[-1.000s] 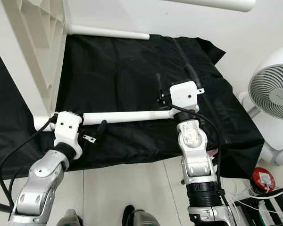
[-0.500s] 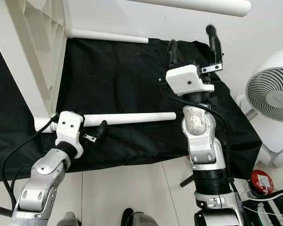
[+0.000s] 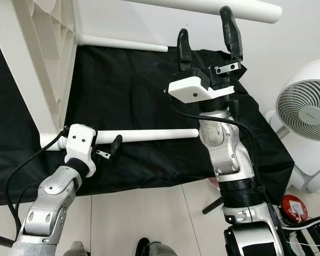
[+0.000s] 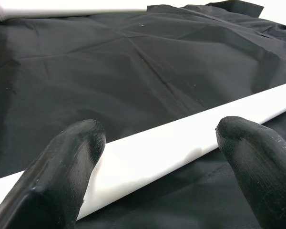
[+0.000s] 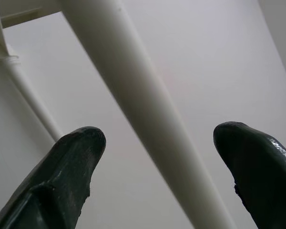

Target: Building children table

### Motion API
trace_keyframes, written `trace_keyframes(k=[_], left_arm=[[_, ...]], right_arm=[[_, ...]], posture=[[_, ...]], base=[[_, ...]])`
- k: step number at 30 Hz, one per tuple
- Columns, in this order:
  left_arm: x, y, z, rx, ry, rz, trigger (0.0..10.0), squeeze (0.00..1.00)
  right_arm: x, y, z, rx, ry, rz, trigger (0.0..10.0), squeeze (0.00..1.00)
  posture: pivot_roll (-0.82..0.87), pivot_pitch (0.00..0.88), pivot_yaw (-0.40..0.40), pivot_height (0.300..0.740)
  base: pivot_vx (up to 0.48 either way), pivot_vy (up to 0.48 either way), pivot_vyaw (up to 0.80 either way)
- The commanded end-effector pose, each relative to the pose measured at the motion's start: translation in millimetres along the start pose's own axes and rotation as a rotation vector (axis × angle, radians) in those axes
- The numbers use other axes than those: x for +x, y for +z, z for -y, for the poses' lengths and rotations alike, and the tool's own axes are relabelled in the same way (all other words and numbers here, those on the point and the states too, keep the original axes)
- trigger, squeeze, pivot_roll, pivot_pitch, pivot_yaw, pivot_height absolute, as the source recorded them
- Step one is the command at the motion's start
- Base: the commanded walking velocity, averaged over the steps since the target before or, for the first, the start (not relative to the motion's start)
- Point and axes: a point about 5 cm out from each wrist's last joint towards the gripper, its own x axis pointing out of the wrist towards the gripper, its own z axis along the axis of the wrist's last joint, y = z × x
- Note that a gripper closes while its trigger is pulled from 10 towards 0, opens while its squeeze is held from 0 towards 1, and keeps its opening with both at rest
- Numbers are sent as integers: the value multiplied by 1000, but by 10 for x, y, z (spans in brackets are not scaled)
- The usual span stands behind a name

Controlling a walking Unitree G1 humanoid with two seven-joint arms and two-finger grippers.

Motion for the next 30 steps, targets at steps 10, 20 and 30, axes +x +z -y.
trace_keyframes(k=[10,20,30], left_arm=[[24,-38,5,-10,54,-13,10000,0],[29,-26,2,-13,54,-13,10000,0],[46,-14,-6,-12,54,-10,10000,0]], right_arm=[[159,28,87,-18,17,78,10000,0],[368,-1,149,-8,204,103,10000,0],[625,-13,307,-44,354,136,10000,0]], posture=[[57,42,-122,740],[36,57,-112,740],[22,59,-105,740]], base=[[0,0,0],[0,0,0],[0,0,0]])
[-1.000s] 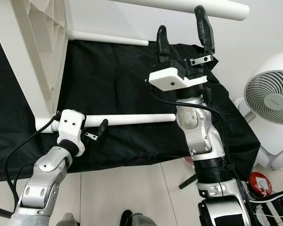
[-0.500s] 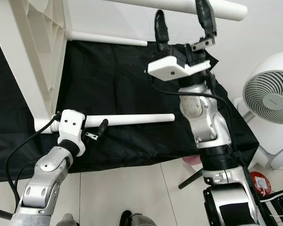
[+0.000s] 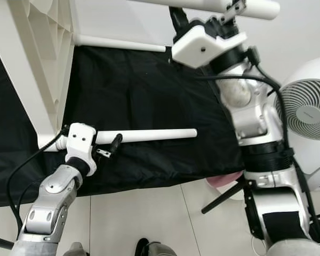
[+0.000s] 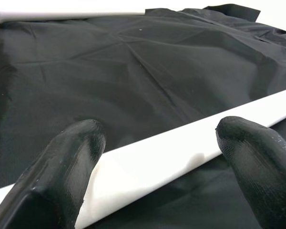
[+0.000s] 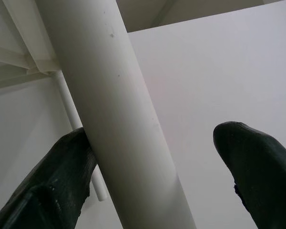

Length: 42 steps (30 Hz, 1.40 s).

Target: Building children table

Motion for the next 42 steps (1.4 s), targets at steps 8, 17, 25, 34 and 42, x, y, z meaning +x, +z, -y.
trace_keyframes(k=[8,17,25,34,42], left_arm=[[12,-42,10,-6,45,-23,10000,0],[2,-42,9,-7,49,-23,10000,0],[-20,-106,8,-5,36,-89,10000,0],[-127,-5,42,-286,97,-128,10000,0],[-189,39,-53,-407,195,-135,10000,0]], right_arm=[[104,-54,96,-41,181,9,10000,0],[86,-52,32,-28,309,21,0,0],[39,-105,29,-2,356,-11,0,0],[-44,-142,64,20,336,-56,2706,0],[-77,-164,86,31,296,-82,10000,0]], posture=[[15,63,-104,740],[18,66,-105,740],[14,66,-104,740],[6,72,-101,740],[8,70,-98,740]], base=[[0,0,0],[0,0,0],[0,0,0],[0,0,0],[0,0,0]])
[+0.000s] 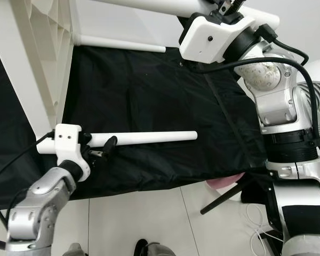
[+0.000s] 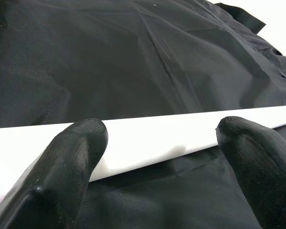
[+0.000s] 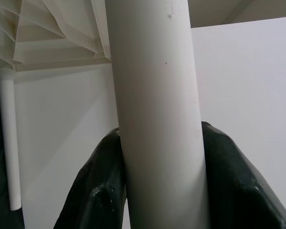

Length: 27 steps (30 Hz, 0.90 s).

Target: Building children table

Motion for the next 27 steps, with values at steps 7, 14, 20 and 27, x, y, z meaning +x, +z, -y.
trace_keyframes(k=[7,14,20,27], left_arm=[[-76,33,15,-195,146,-15,10000,0],[-169,126,25,-265,177,-26,10000,0],[-216,130,24,-291,191,-39,10000,0],[-141,73,27,-293,189,-58,10000,0]], right_arm=[[-60,-84,-14,64,-56,-40,1647,0],[-60,-79,-5,35,-62,-40,10000,0],[-53,-69,20,34,-76,-31,10000,0],[-35,-53,54,33,-98,-20,10000,0]], posture=[[18,69,-98,740],[23,79,-100,740],[27,82,-107,740],[25,77,-114,740]], base=[[0,0,0],[0,0,0],[0,0,0],[0,0,0]])
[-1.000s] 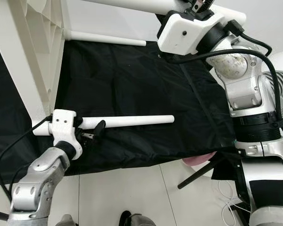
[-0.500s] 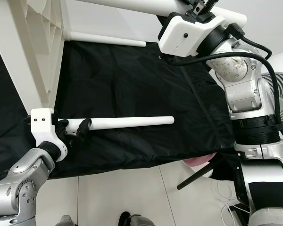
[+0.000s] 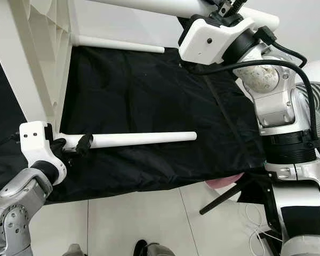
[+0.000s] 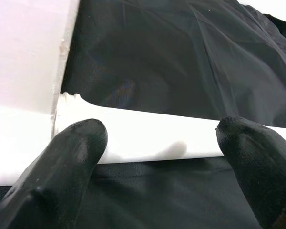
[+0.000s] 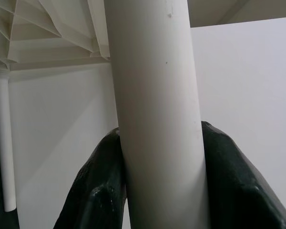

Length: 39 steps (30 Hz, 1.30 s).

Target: Building children table

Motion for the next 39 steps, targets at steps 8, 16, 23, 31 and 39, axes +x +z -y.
trace_keyframes(k=[8,16,23,31,39], left_arm=[[275,-186,187,-199,71,-62,10000,0],[448,-99,253,-217,53,-38,10000,0],[508,-71,316,-228,34,-31,10000,0],[536,22,479,-241,-51,-6,10000,0],[344,4,468,-164,-87,-21,10000,0]], right_arm=[[-48,-14,196,26,-140,-13,10000,0],[-123,16,336,45,-229,-13,10000,0],[-219,-33,412,95,-297,-60,10000,0],[-354,-114,427,141,-410,-160,10000,0],[-376,-76,440,128,-407,-147,10000,0]], posture=[[-9,57,-95,740],[-20,56,-77,740],[-28,62,-63,740],[-25,70,-52,740],[-19,86,-55,740]], base=[[0,0,0],[0,0,0],[0,0,0],[0,0,0],[0,0,0]])
